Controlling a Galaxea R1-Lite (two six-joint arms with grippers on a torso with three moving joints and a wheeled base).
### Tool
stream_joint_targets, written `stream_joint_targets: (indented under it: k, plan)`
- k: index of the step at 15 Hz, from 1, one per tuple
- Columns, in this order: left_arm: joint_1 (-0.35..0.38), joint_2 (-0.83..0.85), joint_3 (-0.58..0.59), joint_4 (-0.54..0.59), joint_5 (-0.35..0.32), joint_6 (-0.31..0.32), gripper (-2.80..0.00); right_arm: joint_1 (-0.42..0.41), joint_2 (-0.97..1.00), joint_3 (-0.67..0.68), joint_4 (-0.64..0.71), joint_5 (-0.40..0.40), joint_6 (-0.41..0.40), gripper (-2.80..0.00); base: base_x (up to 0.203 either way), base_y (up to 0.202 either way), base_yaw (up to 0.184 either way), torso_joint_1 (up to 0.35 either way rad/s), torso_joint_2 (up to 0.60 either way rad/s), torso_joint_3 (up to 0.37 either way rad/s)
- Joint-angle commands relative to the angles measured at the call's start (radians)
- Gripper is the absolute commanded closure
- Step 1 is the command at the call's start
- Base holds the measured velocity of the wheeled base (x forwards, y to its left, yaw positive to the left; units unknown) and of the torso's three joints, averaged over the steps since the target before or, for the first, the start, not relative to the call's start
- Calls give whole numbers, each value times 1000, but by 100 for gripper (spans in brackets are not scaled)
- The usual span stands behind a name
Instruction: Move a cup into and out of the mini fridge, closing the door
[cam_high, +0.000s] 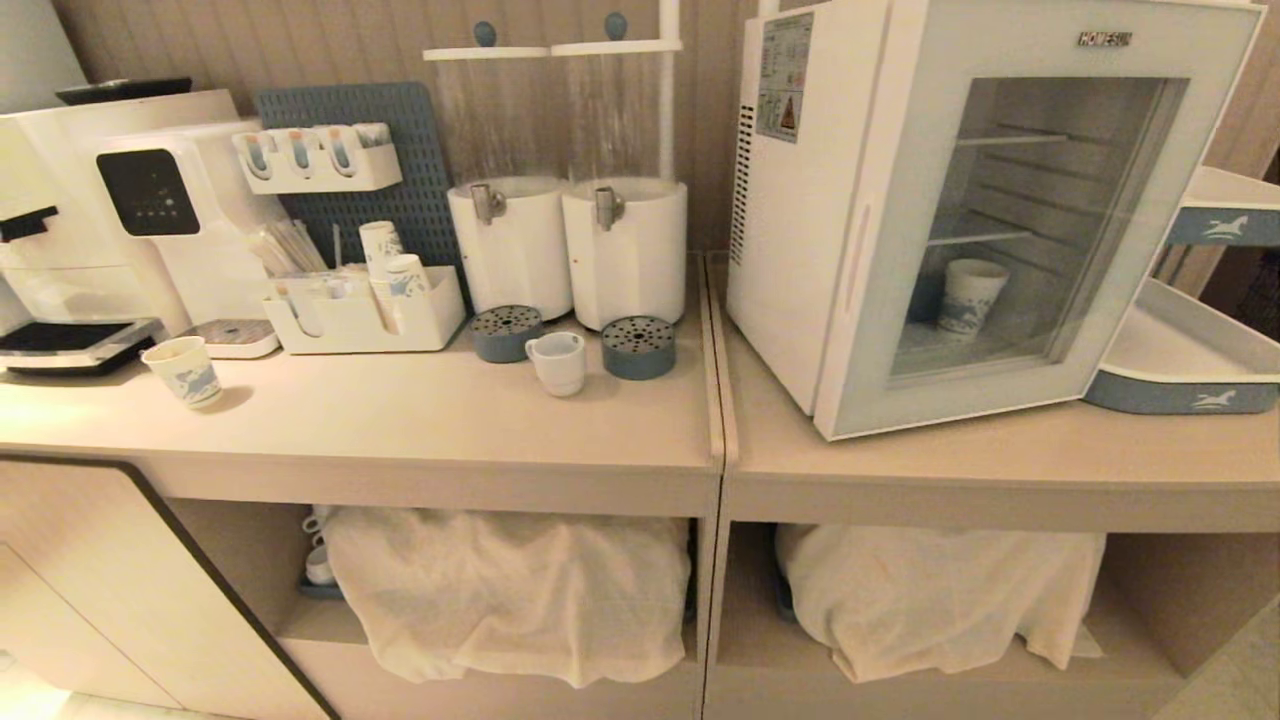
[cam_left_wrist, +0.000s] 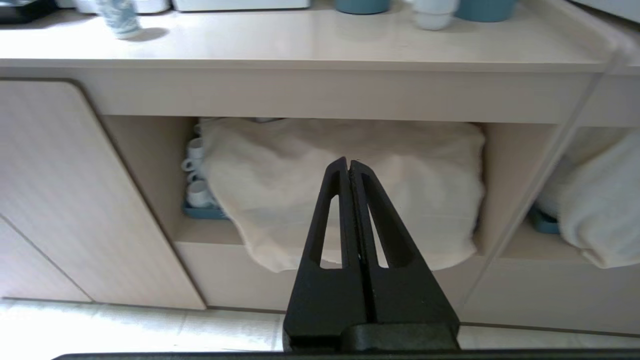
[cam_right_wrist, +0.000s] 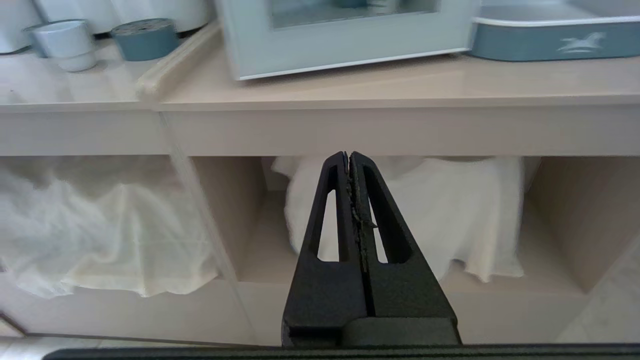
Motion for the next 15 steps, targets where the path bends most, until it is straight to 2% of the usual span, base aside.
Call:
stream_joint_targets:
  k: [1, 8, 15]
  plan:
    - [0, 0, 2, 0, 0, 0, 0, 0, 1, 15, 0, 0, 0, 0, 0, 196, -2, -1, 1, 1]
    - [0, 0, 2, 0, 0, -2, 0, 0, 1, 15, 0, 0, 0, 0, -29, 175, -2, 2, 2, 3]
    - [0, 0, 0, 0, 0, 0, 0, 0, 1, 17, 0, 2, 0, 0, -190, 186, 1, 3, 2, 4]
